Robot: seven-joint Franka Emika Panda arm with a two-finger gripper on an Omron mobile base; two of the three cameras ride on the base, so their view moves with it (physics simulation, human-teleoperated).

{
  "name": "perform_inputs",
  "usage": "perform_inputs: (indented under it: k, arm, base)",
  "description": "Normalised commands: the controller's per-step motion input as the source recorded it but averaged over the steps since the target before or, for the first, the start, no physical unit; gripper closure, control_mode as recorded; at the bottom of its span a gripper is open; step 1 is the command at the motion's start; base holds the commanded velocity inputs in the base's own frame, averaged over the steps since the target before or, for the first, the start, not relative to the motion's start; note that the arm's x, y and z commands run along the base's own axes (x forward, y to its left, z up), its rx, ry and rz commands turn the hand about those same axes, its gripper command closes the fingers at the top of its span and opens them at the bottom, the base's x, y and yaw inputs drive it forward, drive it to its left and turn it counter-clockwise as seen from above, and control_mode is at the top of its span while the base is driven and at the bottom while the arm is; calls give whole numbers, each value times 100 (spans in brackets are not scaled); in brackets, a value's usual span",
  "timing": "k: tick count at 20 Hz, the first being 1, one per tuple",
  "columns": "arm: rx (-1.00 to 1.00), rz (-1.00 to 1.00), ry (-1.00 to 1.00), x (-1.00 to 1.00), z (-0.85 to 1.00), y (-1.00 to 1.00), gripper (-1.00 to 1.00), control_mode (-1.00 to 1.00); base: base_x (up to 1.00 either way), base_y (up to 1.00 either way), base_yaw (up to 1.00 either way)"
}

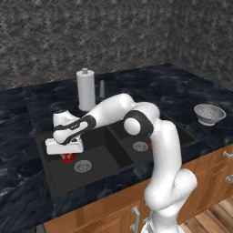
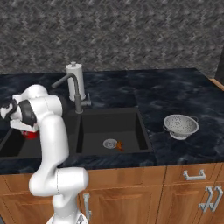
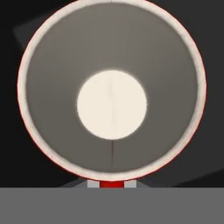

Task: Pick the colander and mug and place them in the sink. Then turn on the water.

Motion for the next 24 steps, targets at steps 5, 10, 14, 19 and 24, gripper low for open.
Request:
perform_inputs:
  k: [5,10,14,19,24]
  arm:
    - [0,0,0,19,-46,12,100,-100]
    - [0,0,0,26,-37,5,100,-100]
    - [0,2,-7,25,-34,11,100,-100]
    - [0,3,-7,21,-34,20,100,-100]
    - [0,3,-4,25,-32,23,100,-100]
  base:
    - [0,0,0]
    - [0,0,0]
    - [0,0,0]
    - [0,0,0]
    - [0,0,0]
